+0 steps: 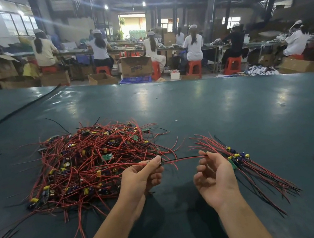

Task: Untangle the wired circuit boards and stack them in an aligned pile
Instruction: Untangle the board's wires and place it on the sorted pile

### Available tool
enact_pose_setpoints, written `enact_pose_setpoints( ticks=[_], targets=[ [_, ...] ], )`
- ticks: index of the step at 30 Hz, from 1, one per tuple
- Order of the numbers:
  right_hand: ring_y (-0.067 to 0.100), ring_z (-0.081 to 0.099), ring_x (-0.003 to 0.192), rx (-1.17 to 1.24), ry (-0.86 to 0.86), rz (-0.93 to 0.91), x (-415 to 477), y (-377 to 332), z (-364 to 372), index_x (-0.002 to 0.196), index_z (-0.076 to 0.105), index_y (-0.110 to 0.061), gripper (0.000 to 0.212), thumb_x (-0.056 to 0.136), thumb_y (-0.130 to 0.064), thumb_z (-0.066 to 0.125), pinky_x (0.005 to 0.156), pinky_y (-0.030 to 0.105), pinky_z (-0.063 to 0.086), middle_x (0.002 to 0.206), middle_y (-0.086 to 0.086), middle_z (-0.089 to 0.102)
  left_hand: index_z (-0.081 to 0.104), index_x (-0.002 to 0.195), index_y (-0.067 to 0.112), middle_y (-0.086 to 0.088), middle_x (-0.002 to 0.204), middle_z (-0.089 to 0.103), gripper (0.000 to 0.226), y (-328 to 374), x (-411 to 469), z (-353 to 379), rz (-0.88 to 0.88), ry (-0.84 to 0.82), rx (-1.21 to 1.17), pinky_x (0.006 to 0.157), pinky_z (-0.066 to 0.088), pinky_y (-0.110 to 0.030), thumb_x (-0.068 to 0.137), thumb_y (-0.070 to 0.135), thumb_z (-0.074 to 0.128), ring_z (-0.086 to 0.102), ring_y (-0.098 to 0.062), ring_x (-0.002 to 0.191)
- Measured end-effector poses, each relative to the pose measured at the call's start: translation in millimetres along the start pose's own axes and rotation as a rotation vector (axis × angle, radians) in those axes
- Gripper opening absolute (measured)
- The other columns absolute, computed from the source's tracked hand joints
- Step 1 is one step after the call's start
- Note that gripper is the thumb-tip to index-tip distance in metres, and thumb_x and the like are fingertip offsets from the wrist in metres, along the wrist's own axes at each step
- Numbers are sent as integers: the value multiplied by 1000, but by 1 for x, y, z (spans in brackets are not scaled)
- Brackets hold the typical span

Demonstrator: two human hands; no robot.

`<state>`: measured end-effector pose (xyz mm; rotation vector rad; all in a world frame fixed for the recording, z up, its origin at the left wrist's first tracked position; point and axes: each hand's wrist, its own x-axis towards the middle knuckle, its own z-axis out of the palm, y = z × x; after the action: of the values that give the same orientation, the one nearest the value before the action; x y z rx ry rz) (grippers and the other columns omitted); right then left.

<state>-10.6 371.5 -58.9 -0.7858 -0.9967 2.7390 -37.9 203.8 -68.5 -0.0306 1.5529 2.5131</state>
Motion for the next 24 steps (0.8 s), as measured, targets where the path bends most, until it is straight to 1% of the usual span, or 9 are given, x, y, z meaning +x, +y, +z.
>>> enact_pose_setpoints(
  ticks=[5, 12, 15, 17, 18, 20, 21, 22, 24],
  targets=[
    [7, 43, 38, 63, 20, 1, -2, -1, -2, 77, 68, -9, 27, 91, -21, 48, 36, 15, 36, 54, -4, 51, 77, 62, 13, -11, 67, 68, 25, 0, 1, -1, 16, -14, 25, 48, 50, -18, 49, 34, 84, 57, -10, 50],
    [8, 42, 38, 65, 42, -21, -2, -1, -3, 72, 70, -8, 34, 92, -22, 46, 36, 16, 35, 55, -3, 50, 78, 67, 13, -10, 68, 68, 30, 0, 2, -3, 47, -28, 44, 49, 50, -18, 50, 37, 85, 59, -11, 52],
    [7, 44, 43, -39, 68, -104, -4, 3, 1, 79, 73, -14, 34, 95, -36, 55, 37, 16, 36, 62, -5, 59, 78, 71, 12, -10, 70, 69, 32, -4, 0, -1, 70, -28, 46, 51, 51, -18, 53, 37, 84, 59, -10, 53],
    [6, 48, 46, -157, 75, -185, -7, 12, 6, 84, 74, -14, 39, 93, -49, 59, 38, 18, 38, 66, -7, 67, 78, 72, 10, -10, 70, 69, 31, -7, 0, 2, 78, -13, 31, 52, 51, -18, 55, 36, 83, 59, -10, 53],
    [5, 50, 47, -215, 71, -222, -9, 18, 9, 83, 75, -14, 41, 91, -51, 61, 38, 18, 40, 68, -7, 69, 77, 73, 10, -10, 70, 68, 31, -8, 0, 3, 81, -4, 21, 52, 51, -17, 56, 35, 83, 59, -10, 53],
    [4, 52, 48, -308, 50, -278, -14, 32, 16, 73, 77, -15, 36, 86, -48, 68, 37, 20, 43, 69, -7, 72, 77, 75, 8, -10, 71, 69, 30, -11, 0, 5, 87, 7, 6, 53, 51, -17, 59, 33, 82, 60, -10, 54],
    [3, 53, 48, -355, 25, -291, -17, 39, 19, 69, 78, -20, 30, 84, -44, 72, 38, 21, 43, 68, -8, 71, 77, 77, 8, -10, 71, 69, 30, -12, -1, 5, 90, 4, 6, 53, 51, -17, 60, 32, 82, 60, -10, 54],
    [5, 54, 50, -397, -17, -293, -20, 46, 22, 69, 79, -26, 21, 83, -40, 74, 40, 22, 44, 67, -7, 71, 77, 79, 7, -9, 72, 69, 32, -12, -2, 5, 91, -2, 12, 54, 51, -18, 60, 33, 82, 61, -10, 56],
    [15, 60, 61, -452, -97, -279, -26, 59, 27, 74, 80, -28, 14, 84, -35, 74, 49, 26, 48, 70, 2, 73, 78, 83, 6, -10, 74, 72, 36, -13, -3, 4, 78, -18, 36, 58, 53, -20, 62, 34, 82, 67, -13, 62]
  ],
)
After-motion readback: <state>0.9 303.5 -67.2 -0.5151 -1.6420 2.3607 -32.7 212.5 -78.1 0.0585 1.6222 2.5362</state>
